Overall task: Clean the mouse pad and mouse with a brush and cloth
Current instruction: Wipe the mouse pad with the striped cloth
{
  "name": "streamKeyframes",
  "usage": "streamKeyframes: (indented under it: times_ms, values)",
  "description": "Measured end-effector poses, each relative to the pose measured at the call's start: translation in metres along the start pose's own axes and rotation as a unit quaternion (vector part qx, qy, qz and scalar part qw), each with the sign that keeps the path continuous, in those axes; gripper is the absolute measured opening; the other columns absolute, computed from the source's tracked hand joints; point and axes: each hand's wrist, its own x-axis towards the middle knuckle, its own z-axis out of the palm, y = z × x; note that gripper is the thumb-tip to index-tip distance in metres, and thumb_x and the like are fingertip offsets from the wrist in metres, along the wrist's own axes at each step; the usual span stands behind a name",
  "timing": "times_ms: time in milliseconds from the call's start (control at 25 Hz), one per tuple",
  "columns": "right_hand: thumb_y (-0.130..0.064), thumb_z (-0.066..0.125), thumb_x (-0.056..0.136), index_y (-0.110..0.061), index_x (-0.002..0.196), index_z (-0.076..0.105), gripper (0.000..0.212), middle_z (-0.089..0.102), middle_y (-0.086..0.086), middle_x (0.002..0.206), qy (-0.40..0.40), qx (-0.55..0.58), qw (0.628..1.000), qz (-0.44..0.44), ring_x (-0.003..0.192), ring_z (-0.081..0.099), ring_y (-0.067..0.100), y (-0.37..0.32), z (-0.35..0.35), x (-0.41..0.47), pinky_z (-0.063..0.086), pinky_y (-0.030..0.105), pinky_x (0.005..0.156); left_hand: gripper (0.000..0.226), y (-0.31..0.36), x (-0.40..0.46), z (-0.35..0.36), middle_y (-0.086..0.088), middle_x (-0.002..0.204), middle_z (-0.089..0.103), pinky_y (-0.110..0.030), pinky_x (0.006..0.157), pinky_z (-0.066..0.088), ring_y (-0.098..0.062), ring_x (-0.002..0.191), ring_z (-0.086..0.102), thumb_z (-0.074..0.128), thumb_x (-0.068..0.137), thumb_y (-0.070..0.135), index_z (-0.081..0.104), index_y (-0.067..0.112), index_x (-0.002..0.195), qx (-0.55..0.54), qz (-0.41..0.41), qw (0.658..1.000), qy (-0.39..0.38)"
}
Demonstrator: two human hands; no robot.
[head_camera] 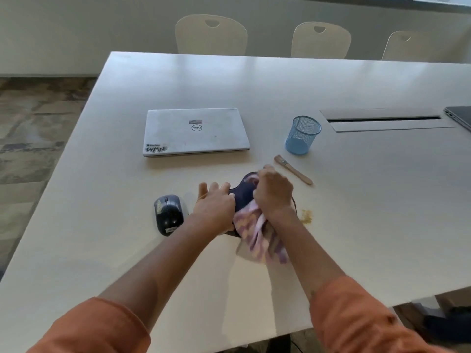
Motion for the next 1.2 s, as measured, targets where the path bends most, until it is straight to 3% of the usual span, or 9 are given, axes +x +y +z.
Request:
streamKeyframes:
  times_ms: [120, 240, 320, 480, 640, 800, 1000, 1200]
  values:
    - [-0.014, 0.071, 0.086, -0.014, 0.098, 0.067, 0.012, 0.066, 0.005, 0.108, -0.023, -0.008, 1.000, -0.017, 0.096, 0.069, 0.035, 0.012, -0.002, -0.018, 0.044, 0.034, 0.071, 0.042, -0.001, 0.001, 0.001, 0.001, 0.109, 0.037, -0.046, 0.092, 0.026, -0.025, 0.113, 0.042, 0.071, 0.088, 0.045, 0.061, 0.021, 0.121, -0.006, -0.004, 1.000, 0.002]
    - [-0.010, 0.066, 0.086, -0.011, 0.103, 0.071, 0.018, 0.067, 0.009, 0.114, -0.001, -0.001, 0.999, 0.040, 0.104, 0.069, 0.039, 0.009, -0.010, 0.026, 0.052, 0.038, 0.077, 0.044, 0.000, 0.002, -0.003, 0.000, 0.110, 0.038, -0.046, 0.095, 0.026, -0.026, 0.114, 0.043, 0.074, 0.087, 0.045, 0.061, 0.021, 0.121, 0.010, -0.002, 1.000, -0.007]
    - [-0.010, 0.065, 0.089, -0.010, 0.104, 0.071, 0.017, 0.066, 0.009, 0.115, 0.006, -0.014, 0.999, 0.032, 0.102, 0.069, 0.039, 0.007, -0.005, 0.019, 0.053, 0.039, 0.076, 0.043, 0.000, 0.001, -0.002, 0.000, 0.110, 0.038, -0.046, 0.095, 0.026, -0.027, 0.114, 0.043, 0.074, 0.087, 0.044, 0.061, 0.020, 0.121, 0.014, -0.005, 1.000, -0.003]
    - [-0.016, 0.073, 0.085, -0.016, 0.100, 0.070, 0.014, 0.068, 0.005, 0.107, -0.024, -0.028, 0.999, 0.010, 0.097, 0.069, 0.037, 0.020, -0.002, -0.012, 0.043, 0.033, 0.071, 0.041, 0.000, 0.002, 0.000, 0.001, 0.108, 0.035, -0.046, 0.095, 0.026, -0.027, 0.115, 0.043, 0.073, 0.088, 0.041, 0.062, 0.020, 0.121, 0.005, -0.011, 1.000, -0.006]
    - [-0.010, 0.067, 0.086, -0.011, 0.100, 0.071, 0.015, 0.069, 0.010, 0.111, 0.016, 0.008, 0.998, 0.057, 0.100, 0.070, 0.039, 0.013, -0.005, 0.023, 0.049, 0.036, 0.073, 0.040, 0.003, 0.003, -0.004, 0.000, 0.108, 0.037, -0.046, 0.098, 0.026, -0.026, 0.114, 0.044, 0.073, 0.089, 0.042, 0.063, 0.022, 0.122, 0.020, -0.009, 1.000, -0.012]
    - [-0.014, 0.072, 0.088, -0.015, 0.098, 0.068, 0.010, 0.066, 0.006, 0.104, 0.014, -0.009, 1.000, 0.013, 0.092, 0.068, 0.037, 0.022, 0.002, -0.021, 0.041, 0.033, 0.069, 0.039, 0.003, 0.002, -0.001, 0.000, 0.108, 0.036, -0.046, 0.099, 0.026, -0.026, 0.116, 0.043, 0.072, 0.090, 0.039, 0.063, 0.021, 0.124, 0.012, -0.015, 1.000, -0.002]
    - [-0.008, 0.066, 0.086, -0.010, 0.104, 0.073, 0.020, 0.068, 0.010, 0.113, 0.014, 0.001, 1.000, 0.028, 0.104, 0.069, 0.038, 0.008, -0.004, 0.034, 0.054, 0.038, 0.079, 0.041, 0.003, 0.003, -0.002, 0.000, 0.108, 0.040, -0.046, 0.098, 0.026, -0.025, 0.113, 0.043, 0.074, 0.088, 0.043, 0.064, 0.022, 0.122, 0.024, -0.009, 1.000, -0.010]
    - [-0.010, 0.066, 0.087, -0.019, 0.095, 0.073, 0.014, 0.065, -0.002, 0.100, 0.010, 0.043, 0.997, -0.056, 0.082, 0.067, 0.033, 0.010, -0.001, -0.039, 0.053, 0.037, 0.065, 0.039, 0.000, 0.002, 0.002, 0.001, 0.107, 0.034, -0.046, 0.093, 0.026, -0.027, 0.114, 0.043, 0.072, 0.088, 0.042, 0.061, 0.020, 0.118, 0.017, -0.009, 1.000, 0.000]
